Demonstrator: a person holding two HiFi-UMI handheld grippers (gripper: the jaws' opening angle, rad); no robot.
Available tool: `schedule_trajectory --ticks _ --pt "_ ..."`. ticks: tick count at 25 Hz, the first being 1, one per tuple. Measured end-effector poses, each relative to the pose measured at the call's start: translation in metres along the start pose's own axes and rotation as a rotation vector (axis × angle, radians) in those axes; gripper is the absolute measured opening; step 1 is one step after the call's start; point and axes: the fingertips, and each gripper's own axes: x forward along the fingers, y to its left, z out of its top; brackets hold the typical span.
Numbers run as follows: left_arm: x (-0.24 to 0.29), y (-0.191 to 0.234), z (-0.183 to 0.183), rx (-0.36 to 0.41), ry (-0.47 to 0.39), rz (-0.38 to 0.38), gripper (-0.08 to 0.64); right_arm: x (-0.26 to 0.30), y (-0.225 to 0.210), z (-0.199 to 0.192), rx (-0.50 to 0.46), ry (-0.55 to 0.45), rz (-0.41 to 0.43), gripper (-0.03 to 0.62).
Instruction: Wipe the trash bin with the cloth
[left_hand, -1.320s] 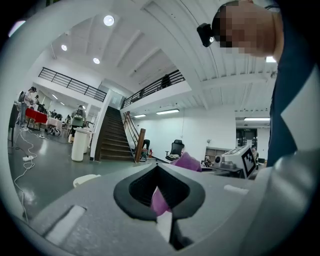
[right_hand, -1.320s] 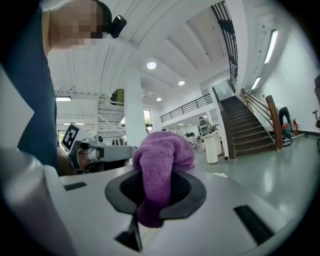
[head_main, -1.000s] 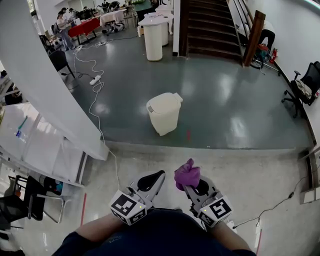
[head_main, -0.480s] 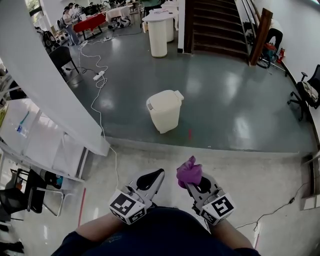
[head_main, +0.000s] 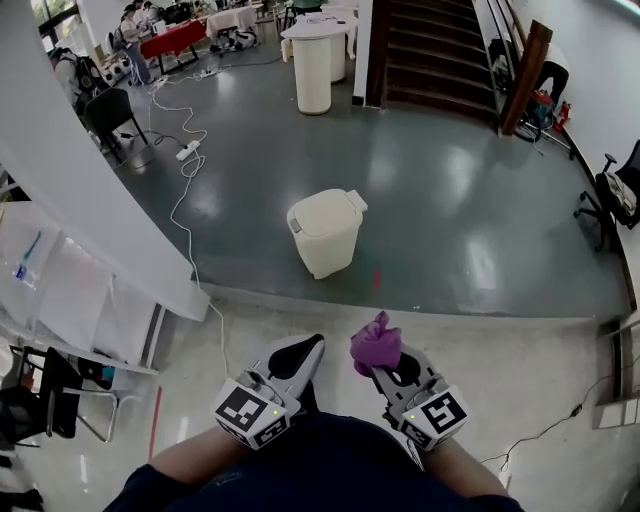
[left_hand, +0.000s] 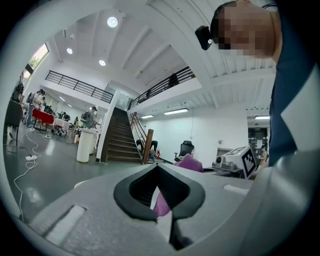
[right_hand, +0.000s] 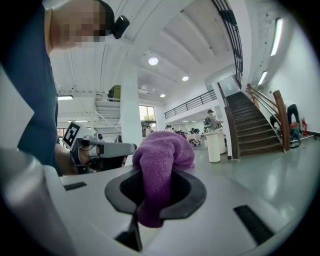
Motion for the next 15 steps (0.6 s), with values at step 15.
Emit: schedule_trajectory --ticks 15 --pt "0.148 0.256 0.038 0.016 0.043 -0.134 -0.009 0.241 -0.142 0.027 0.032 0.052 -0.156 0.071"
